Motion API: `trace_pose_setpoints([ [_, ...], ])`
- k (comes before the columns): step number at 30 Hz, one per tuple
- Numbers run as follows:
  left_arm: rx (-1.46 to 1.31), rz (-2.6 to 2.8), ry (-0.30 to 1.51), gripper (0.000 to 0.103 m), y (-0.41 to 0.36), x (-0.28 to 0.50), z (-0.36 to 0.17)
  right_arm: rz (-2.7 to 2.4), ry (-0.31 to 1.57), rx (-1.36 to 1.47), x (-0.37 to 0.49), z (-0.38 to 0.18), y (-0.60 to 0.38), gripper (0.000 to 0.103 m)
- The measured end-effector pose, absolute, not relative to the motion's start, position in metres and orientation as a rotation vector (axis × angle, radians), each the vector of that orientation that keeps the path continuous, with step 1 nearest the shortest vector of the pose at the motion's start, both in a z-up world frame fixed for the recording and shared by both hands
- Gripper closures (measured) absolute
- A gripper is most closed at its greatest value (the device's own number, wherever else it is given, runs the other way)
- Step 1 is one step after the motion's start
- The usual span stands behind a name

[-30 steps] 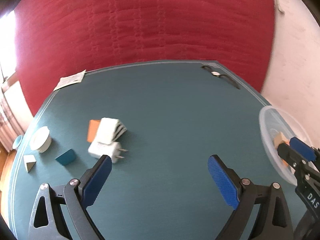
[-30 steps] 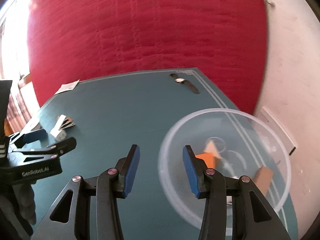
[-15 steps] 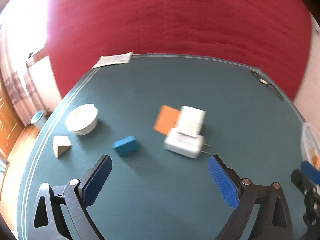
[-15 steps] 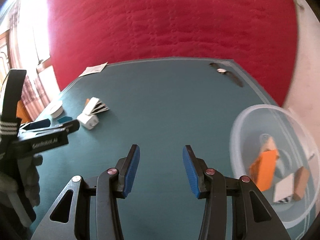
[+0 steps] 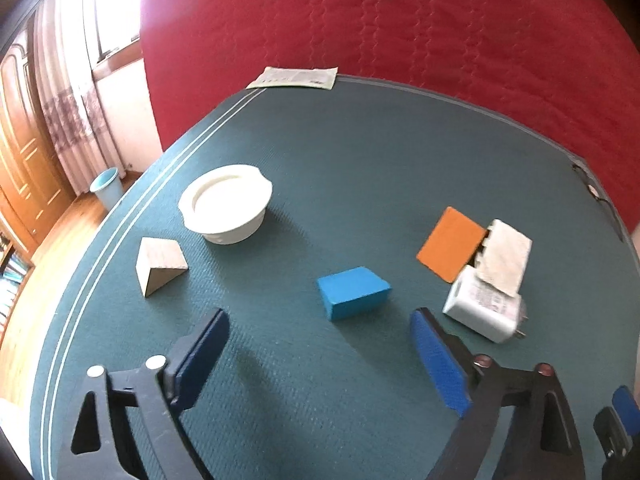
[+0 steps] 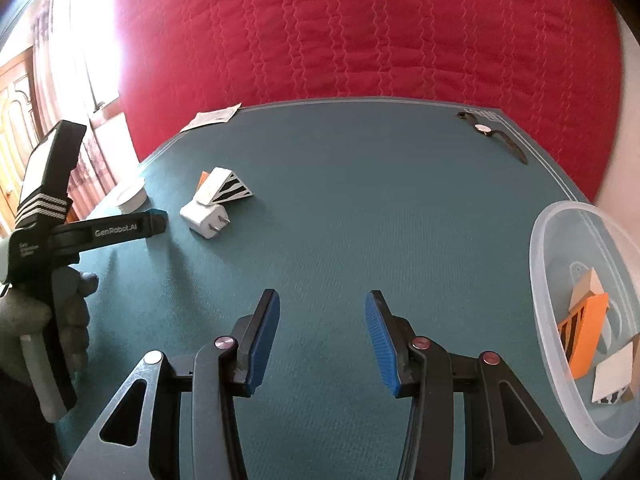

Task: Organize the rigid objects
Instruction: 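Move both open tools back toward the remaining blocks on the table, then grasp the blue block with the left tool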

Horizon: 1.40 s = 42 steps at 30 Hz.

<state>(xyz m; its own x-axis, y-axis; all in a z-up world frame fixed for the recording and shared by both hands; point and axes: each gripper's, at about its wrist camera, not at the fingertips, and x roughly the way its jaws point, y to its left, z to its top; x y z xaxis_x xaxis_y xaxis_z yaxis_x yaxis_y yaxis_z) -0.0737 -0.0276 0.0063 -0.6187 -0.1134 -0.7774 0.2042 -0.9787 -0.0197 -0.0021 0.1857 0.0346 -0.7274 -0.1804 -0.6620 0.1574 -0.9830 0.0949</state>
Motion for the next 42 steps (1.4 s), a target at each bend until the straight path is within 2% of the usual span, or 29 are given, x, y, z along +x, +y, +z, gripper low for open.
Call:
trace_pose_setpoints([
  [2,1.278,-2.660,0.166,0.022,-0.030,-0.075,0.004,-2.756,-0.053,1.067,-0.003,0.034,0.186,0.057],
  [10,1.251,-2.679,0.177,0.036,-0.031,-0.083,0.006,-2.734,-0.062,1.085,-0.005,0.030,0.186,0.057],
  [13,1.245,-2.699,0.188,0.039,-0.031,-0.084,0.006,-2.728,-0.064,1.092,-0.006,0.029,0.185,0.057],
  [21,1.244,-2.726,0.215,0.039,-0.028,-0.086,0.007,-2.721,-0.065,1.101,-0.006,0.028,0.185,0.057],
  [30,1.229,-2.716,0.211,0.052,-0.030,-0.085,0.007,-2.720,-0.068,1.103,-0.005,0.027,0.184,0.057],
  [33,1.223,-2.706,0.206,0.061,-0.032,-0.083,0.007,-2.719,-0.068,1.104,-0.005,0.027,0.184,0.057],
  [42,1.241,-2.759,0.208,0.063,-0.036,-0.071,0.010,-2.709,-0.085,1.114,-0.007,0.026,0.185,0.057],
])
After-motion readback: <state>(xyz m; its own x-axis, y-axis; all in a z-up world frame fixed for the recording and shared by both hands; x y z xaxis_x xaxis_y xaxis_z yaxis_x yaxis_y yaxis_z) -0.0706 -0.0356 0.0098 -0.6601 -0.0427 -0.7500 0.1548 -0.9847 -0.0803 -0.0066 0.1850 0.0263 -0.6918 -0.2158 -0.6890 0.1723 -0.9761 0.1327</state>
